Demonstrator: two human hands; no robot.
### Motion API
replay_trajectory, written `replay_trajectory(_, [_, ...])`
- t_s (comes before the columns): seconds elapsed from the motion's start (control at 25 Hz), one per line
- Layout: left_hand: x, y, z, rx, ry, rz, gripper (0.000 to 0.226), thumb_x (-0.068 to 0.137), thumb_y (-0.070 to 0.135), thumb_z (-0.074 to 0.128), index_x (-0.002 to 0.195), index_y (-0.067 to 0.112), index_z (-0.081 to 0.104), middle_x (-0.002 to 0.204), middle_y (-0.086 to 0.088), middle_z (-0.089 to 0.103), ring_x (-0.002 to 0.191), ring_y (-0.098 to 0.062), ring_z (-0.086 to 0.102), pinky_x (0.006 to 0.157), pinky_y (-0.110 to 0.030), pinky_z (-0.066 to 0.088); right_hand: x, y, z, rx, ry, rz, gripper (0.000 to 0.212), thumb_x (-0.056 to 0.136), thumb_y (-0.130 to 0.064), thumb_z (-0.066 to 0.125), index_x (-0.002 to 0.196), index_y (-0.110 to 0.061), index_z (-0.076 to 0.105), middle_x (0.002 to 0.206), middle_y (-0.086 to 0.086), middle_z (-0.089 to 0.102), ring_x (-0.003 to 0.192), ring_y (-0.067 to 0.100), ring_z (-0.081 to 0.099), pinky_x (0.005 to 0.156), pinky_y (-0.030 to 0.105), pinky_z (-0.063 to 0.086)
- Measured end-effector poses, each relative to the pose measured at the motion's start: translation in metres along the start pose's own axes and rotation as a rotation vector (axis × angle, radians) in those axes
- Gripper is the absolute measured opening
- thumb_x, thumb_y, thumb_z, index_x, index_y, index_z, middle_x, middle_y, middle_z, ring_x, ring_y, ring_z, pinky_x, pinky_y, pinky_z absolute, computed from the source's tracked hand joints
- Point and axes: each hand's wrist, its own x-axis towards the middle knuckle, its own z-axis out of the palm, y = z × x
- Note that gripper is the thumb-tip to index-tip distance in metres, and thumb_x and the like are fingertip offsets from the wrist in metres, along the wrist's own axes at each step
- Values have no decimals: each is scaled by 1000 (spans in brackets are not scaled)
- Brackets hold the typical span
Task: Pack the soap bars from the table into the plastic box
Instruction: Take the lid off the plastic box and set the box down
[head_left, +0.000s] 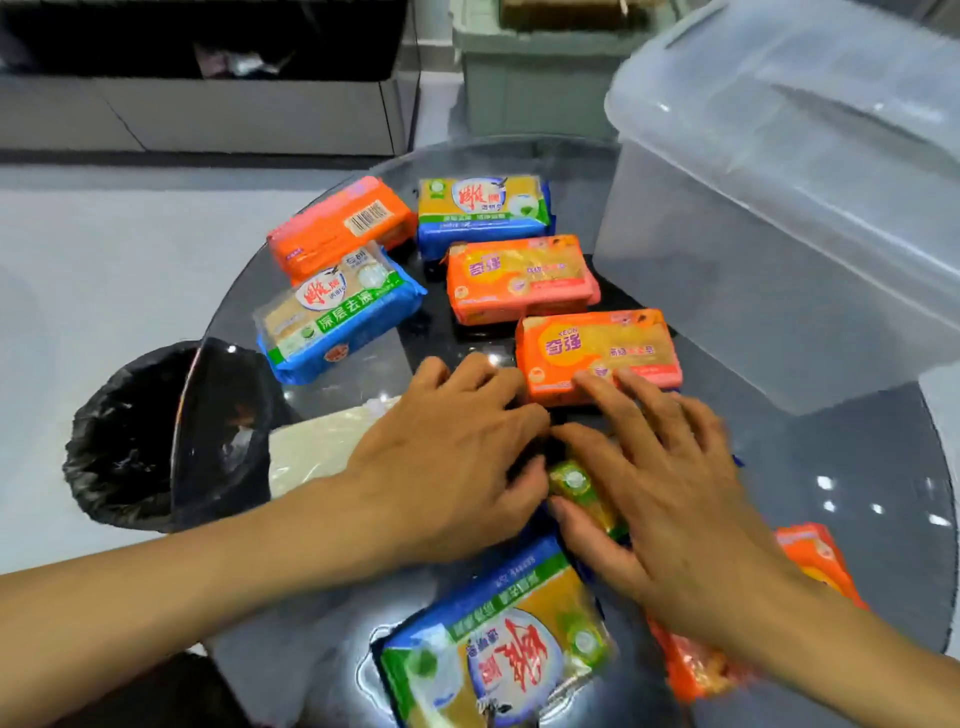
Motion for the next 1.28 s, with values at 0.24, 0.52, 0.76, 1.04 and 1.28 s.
replay_trajectory(0.24, [3, -2, 4, -47, 18, -7, 34, 82, 53, 35, 89, 29, 59, 93, 11, 55, 94, -18, 45, 74, -39, 32, 2, 2, 1, -53, -37, 14, 50, 87, -62, 33, 123, -34, 54, 154, -1, 34, 142, 25, 25, 107, 51, 25])
replay_trajectory(0.52, [0, 11, -18, -240, 151, -226, 9, 78, 35, 57, 83, 27, 56, 92, 1, 68, 91, -24, 60, 72, -37, 42, 0, -9, -47, -26, -127, -23, 48, 89, -57, 45, 125, -28, 56, 148, 1, 43, 136, 23, 37, 105, 40, 32])
replay_trajectory(0.76, [98, 18, -111, -502, 580, -334, 25, 74, 14, 50, 92, 24, 65, 95, -2, 70, 86, -26, 61, 72, -36, 48, 12, 61, -163, -147, 651, 282, 19, 81, -18, 56, 98, -17, 65, 91, 8, 71, 77, 34, 62, 58, 36, 47])
replay_trajectory(1.04, [203, 7, -113, -347, 345, -535, 32, 90, 29, 41, 114, 17, 59, 123, -15, 62, 107, -38, 57, 90, -46, 48, 10, 151, -154, 142, 354, 890, 17, 92, -19, 34, 94, -9, 48, 102, 24, 62, 80, 38, 46, 66, 37, 34])
replay_trajectory(1.28, [211, -10, -110, -523, 440, -647, 19, 87, 26, 50, 97, 17, 63, 103, -10, 62, 89, -31, 57, 76, -38, 51, 8, 165, -142, 213, 422, 853, 54, 85, -11, 31, 135, -26, 45, 111, 15, 68, 103, 39, 55, 78, 40, 44])
